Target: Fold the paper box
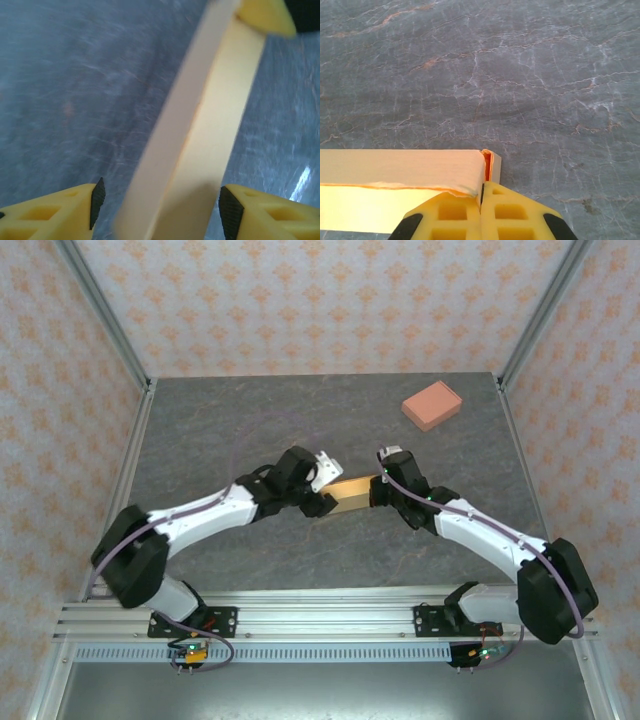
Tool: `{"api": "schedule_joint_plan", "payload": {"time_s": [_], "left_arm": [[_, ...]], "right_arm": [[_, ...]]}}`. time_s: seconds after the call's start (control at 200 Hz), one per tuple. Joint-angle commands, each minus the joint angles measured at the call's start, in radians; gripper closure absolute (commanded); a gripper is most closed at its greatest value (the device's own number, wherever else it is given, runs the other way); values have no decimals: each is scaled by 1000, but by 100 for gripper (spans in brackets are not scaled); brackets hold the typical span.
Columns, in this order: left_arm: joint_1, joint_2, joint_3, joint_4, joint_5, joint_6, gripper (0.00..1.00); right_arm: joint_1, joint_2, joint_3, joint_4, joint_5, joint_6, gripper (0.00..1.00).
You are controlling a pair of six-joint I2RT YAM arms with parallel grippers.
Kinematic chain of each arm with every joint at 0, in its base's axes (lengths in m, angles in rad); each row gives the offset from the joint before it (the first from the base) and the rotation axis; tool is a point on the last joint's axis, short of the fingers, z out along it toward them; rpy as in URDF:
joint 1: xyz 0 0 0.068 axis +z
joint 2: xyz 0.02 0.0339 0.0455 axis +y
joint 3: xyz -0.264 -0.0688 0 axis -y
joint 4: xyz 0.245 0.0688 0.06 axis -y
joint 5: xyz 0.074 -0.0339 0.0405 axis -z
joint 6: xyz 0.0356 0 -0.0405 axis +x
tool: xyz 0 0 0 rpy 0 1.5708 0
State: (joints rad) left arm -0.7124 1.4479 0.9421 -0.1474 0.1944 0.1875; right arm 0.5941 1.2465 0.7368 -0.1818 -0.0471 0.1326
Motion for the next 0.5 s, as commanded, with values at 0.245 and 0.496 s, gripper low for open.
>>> {"api": "schedule_joint_plan", "payload": {"time_s": [0.245, 0.496], "left_arm": [[31, -213, -154, 106, -190, -303, 36], [11, -105, -140, 199, -88, -223, 39]], "right_arm": [[33, -45, -5, -64, 203, 125, 96], [33, -6, 24, -74, 207, 146, 96]]}}
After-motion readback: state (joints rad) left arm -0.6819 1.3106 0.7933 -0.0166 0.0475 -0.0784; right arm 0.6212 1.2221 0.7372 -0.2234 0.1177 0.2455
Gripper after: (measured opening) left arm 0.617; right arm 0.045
